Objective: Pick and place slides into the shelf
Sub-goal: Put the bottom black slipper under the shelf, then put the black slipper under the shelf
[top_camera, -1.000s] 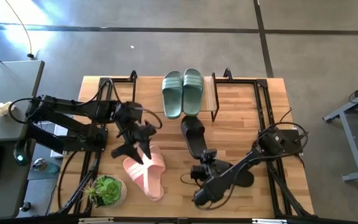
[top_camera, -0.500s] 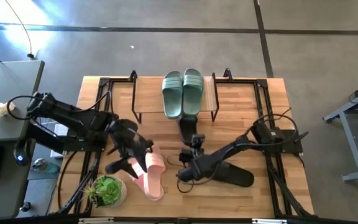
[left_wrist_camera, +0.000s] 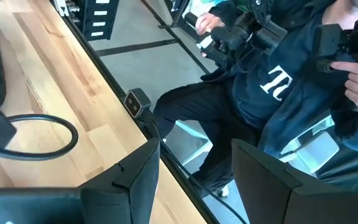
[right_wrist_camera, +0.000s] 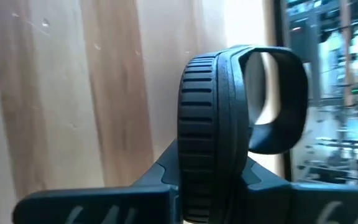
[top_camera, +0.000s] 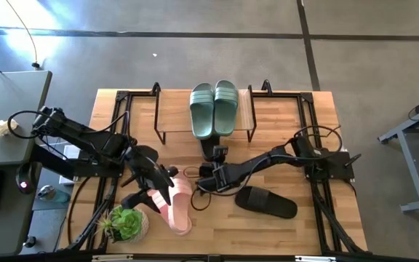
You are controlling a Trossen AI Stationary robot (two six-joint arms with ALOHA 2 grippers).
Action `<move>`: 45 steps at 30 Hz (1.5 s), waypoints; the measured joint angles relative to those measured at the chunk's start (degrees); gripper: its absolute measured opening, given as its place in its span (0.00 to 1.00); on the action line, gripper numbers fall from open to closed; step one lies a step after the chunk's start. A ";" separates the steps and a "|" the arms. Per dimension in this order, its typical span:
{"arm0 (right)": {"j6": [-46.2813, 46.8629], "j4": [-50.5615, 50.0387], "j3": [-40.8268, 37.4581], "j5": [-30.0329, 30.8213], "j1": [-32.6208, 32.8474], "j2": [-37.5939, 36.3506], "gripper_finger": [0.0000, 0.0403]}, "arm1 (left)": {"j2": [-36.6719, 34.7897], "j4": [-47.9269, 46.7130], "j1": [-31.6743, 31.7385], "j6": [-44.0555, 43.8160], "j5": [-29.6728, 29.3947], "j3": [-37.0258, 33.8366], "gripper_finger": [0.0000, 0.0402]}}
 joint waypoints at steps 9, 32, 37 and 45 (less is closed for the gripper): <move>3.10 0.28 0.02 -4.56 -2.17 -0.02 0.32 | 0.00 0.01 0.04 -0.02 -0.02 0.00 0.46; -0.70 3.38 0.02 -22.47 -1.84 -0.69 0.46 | 0.00 -0.02 0.04 -0.04 0.01 0.02 0.46; -0.08 2.21 0.02 -20.14 0.51 -3.03 0.46 | 0.04 -0.21 0.04 -0.04 0.00 0.02 0.46; 5.15 -4.41 0.02 -19.26 5.92 -6.99 0.46 | 0.04 -0.44 0.04 -0.04 -0.93 0.02 0.46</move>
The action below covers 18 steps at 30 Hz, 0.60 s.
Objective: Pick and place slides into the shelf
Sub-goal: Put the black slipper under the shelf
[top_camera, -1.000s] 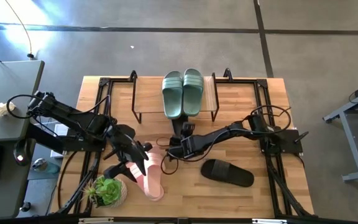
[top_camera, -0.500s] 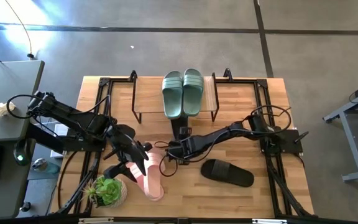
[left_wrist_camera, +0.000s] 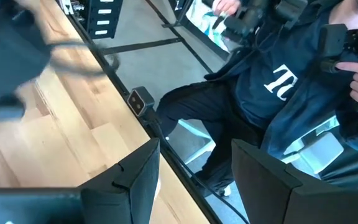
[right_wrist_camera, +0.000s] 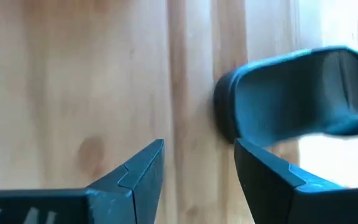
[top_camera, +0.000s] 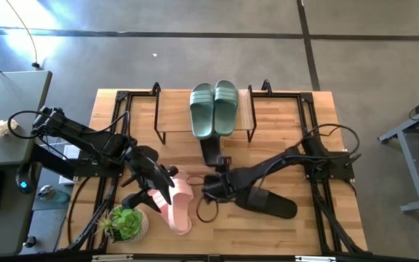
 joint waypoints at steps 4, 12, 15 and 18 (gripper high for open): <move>3.13 -5.16 0.00 0.34 4.38 -2.49 0.46 | 0.00 -0.06 -0.02 0.00 -3.14 0.00 0.46; 6.31 -12.27 0.00 1.56 16.36 -5.83 0.46 | 0.00 -0.03 -0.04 0.01 -7.36 0.00 0.46; 9.84 -16.05 0.00 0.13 20.77 -5.98 0.46 | 0.00 -0.02 -0.04 0.00 -7.84 0.00 0.46; 15.87 -20.52 0.00 -1.05 24.76 -6.15 0.46 | 0.00 0.05 -0.04 0.00 -8.17 0.00 0.46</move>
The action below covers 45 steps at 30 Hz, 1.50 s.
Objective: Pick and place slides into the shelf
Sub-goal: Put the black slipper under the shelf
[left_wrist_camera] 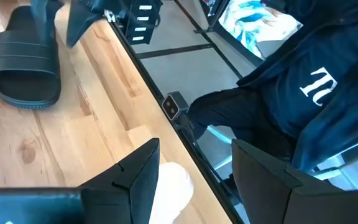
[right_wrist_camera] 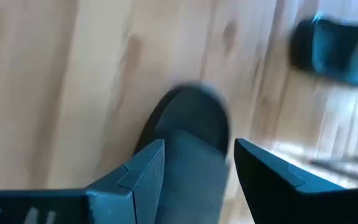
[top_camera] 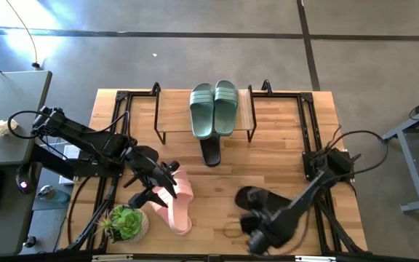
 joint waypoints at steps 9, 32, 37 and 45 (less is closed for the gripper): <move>13.51 -9.81 0.00 -0.46 7.85 -0.06 0.46 | 0.00 0.02 0.00 -0.02 -0.84 0.00 0.46; 17.99 -16.93 -0.02 5.70 9.74 10.86 0.46 | 0.00 -0.02 0.00 -0.02 -1.86 0.00 0.46; 16.45 -16.71 -0.34 5.35 9.73 10.86 0.46 | 0.00 -0.03 0.00 -0.02 -1.86 0.00 0.46; 21.55 -16.85 -8.23 8.17 8.47 10.82 0.46 | 0.00 -0.09 0.00 -0.02 -1.86 0.00 0.46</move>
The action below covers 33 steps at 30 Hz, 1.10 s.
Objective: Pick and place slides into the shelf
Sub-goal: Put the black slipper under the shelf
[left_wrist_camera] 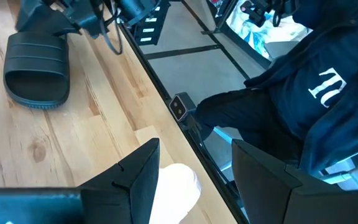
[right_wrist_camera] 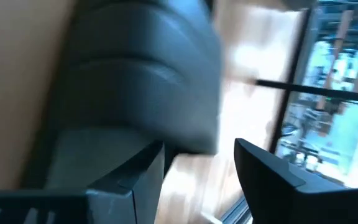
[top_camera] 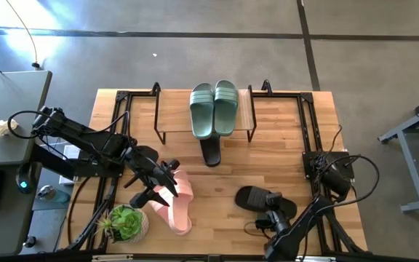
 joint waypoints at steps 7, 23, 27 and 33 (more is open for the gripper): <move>-0.09 0.39 -0.43 4.83 -0.10 0.00 0.46 | 0.00 -0.02 0.00 0.00 0.00 0.00 0.46; -8.26 12.52 -0.36 9.47 -8.52 0.00 0.02 | 0.00 -0.02 0.02 -0.17 0.01 0.00 0.46; -1.27 9.03 -0.18 9.61 -10.56 0.00 0.02 | 0.00 -0.07 0.00 -0.73 0.02 0.00 0.46; 12.08 -0.24 4.23 10.16 -13.62 0.01 0.01 | 0.00 -0.10 0.00 -1.07 0.02 -0.02 0.46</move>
